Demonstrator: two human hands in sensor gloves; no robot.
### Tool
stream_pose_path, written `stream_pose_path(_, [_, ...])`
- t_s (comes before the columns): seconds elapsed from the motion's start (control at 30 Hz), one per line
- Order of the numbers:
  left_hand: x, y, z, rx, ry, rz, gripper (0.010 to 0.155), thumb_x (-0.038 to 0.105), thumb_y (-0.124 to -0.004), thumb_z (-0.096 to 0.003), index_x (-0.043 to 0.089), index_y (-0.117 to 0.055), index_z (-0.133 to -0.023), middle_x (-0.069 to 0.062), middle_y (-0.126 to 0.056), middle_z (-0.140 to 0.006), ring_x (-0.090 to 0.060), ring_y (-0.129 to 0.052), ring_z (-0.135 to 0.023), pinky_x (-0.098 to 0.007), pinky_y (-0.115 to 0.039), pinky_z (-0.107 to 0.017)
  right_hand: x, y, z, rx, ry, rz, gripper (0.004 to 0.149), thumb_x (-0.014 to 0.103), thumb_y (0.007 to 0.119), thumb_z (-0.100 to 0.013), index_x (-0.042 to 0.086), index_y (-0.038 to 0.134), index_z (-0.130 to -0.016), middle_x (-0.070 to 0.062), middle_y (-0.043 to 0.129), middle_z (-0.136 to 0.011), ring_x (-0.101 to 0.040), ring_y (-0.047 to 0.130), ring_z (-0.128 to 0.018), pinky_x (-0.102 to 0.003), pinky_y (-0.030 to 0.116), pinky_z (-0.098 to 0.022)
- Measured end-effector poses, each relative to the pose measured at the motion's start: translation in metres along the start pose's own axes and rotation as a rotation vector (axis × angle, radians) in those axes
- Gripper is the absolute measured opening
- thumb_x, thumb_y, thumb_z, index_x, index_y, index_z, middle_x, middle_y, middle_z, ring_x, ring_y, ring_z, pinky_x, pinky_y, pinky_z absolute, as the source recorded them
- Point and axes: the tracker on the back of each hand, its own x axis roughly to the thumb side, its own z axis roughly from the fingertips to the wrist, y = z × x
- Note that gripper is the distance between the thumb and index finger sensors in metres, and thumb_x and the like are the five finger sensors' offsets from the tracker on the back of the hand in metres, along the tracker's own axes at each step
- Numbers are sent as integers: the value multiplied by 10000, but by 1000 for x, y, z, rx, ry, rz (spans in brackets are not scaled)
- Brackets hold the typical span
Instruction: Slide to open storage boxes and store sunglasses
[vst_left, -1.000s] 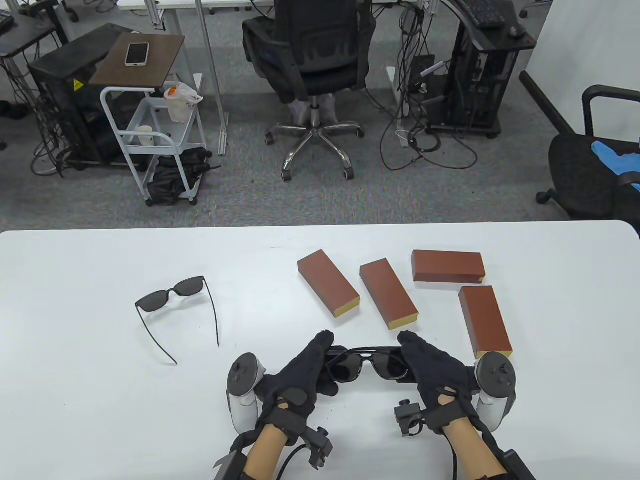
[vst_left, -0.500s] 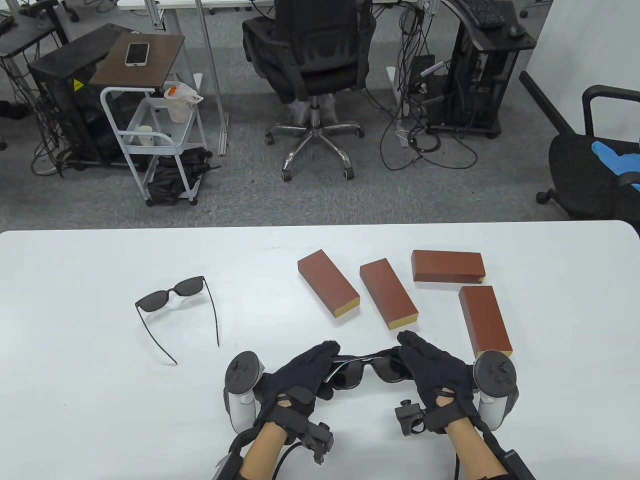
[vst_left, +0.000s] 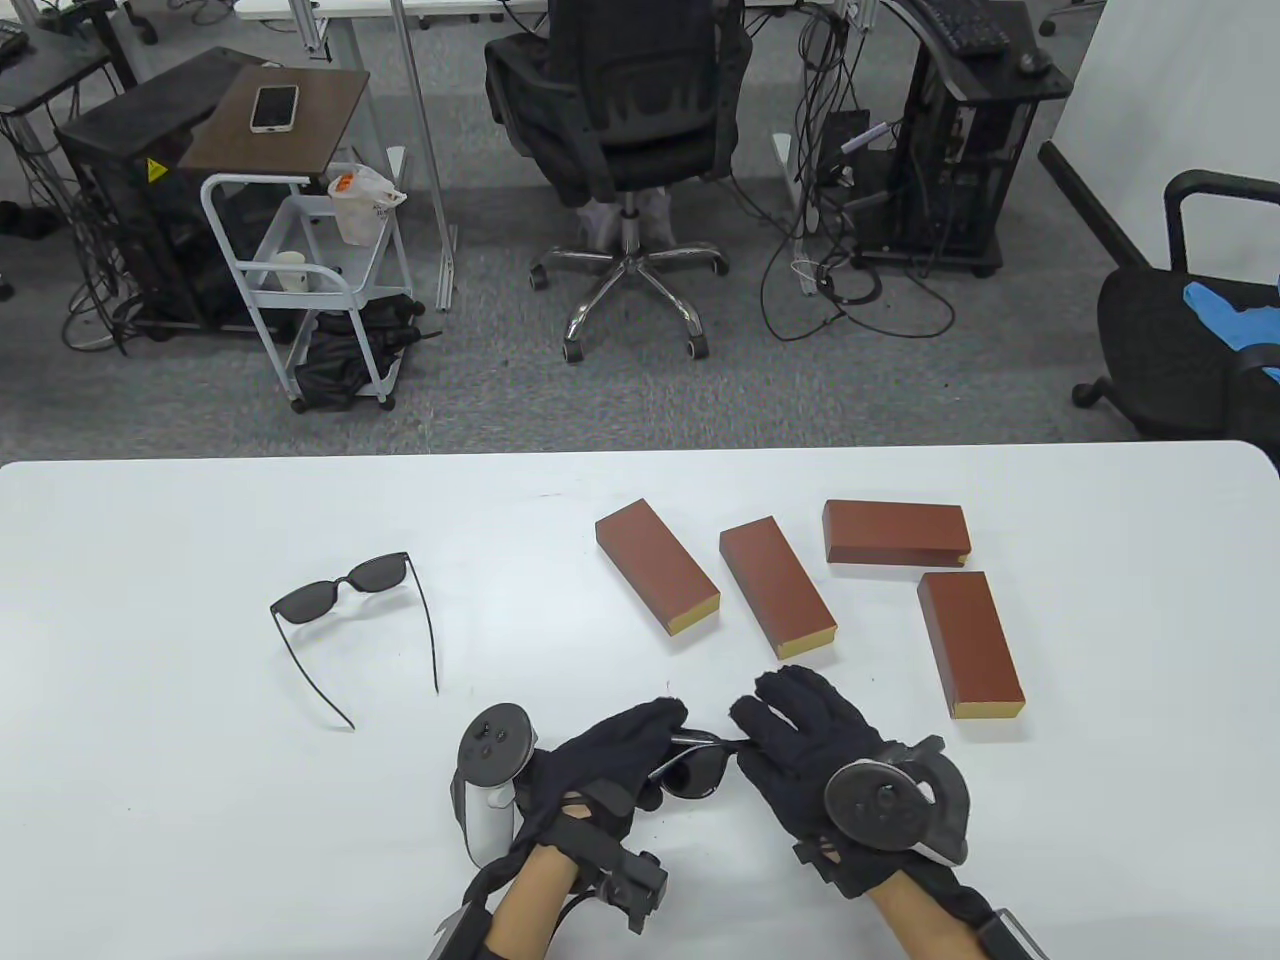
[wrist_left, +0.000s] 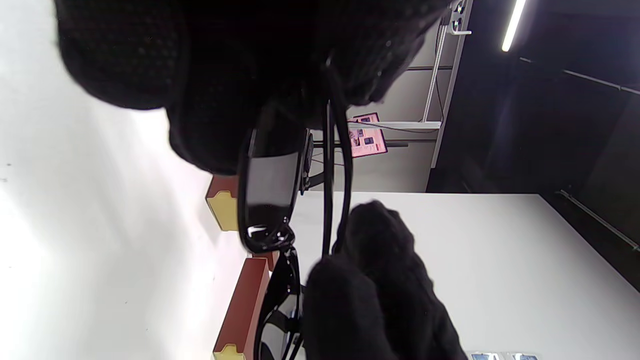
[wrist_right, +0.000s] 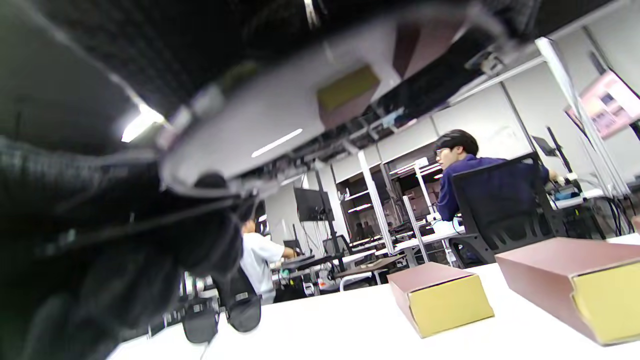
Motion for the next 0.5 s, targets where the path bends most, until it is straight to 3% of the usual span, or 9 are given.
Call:
stream_pose_path(0.27, [-1,0,-2,-34,-4,-54,465,325,-824,-457,202,-891,-901,-113,-1004,-825,-279,-1050,-579,-490,-856,-392,18,8,1,27,-102,199,394,369,898,-310,225,895,-677,-92,914,-732,-354,875,-690,-499,768,-526])
stream_pose_path(0.5, [8,1,2,34,-18,-274,466,344,-819,-467,228,-886,-913,-98,-991,-844,-307,-1018,-634,-515,-828,-426,21,14,0,81,-85,244,387,366,901,-289,237,920,-654,-70,976,-609,-299,946,-567,-476,817,-452])
